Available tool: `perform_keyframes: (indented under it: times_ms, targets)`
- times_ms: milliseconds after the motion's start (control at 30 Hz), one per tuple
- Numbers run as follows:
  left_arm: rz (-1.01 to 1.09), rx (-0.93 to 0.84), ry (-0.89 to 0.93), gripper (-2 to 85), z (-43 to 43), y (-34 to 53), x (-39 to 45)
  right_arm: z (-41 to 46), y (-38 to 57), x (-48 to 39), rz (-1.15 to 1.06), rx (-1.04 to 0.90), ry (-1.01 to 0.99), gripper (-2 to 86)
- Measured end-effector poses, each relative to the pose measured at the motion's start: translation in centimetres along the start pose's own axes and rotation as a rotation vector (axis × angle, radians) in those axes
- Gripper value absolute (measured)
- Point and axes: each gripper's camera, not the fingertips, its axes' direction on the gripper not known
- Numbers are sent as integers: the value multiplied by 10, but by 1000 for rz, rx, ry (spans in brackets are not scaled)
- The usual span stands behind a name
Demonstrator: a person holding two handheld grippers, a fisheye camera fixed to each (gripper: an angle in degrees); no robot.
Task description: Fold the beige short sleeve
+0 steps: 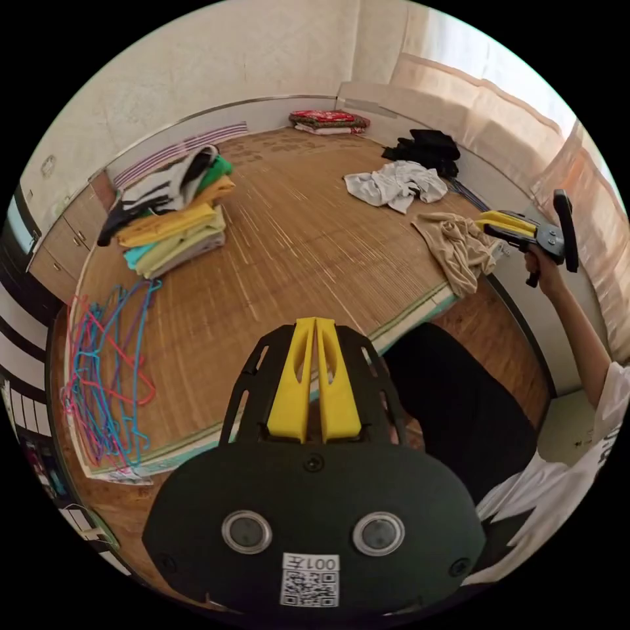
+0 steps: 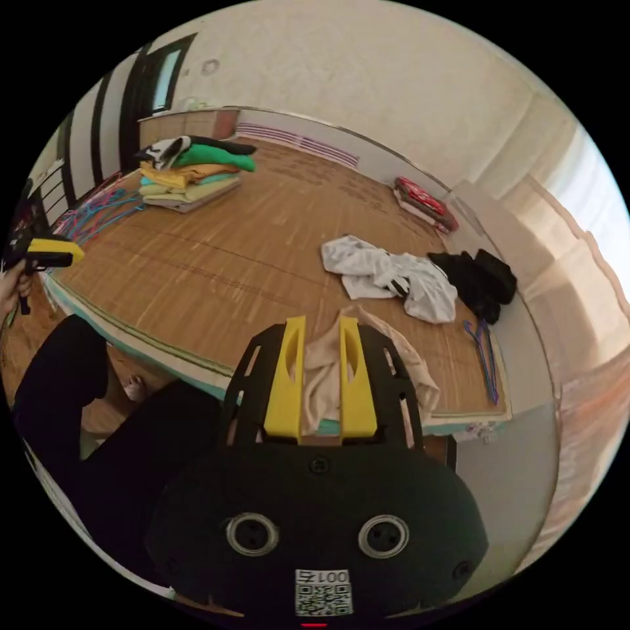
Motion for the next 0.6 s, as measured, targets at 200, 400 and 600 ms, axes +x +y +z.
perform_keyframes:
  times_ms: [200,400,600]
  targets:
    - [94,-61,11,-10,35,-11,52,37,66,68,201,-77,-114,94]
    - [41,-125,58,-10,59,-9,62,97,93,66,297,-135,-272,140]
    - [72,-218,97,-10,76,17,71,137,105,47,349,-207,-331,57]
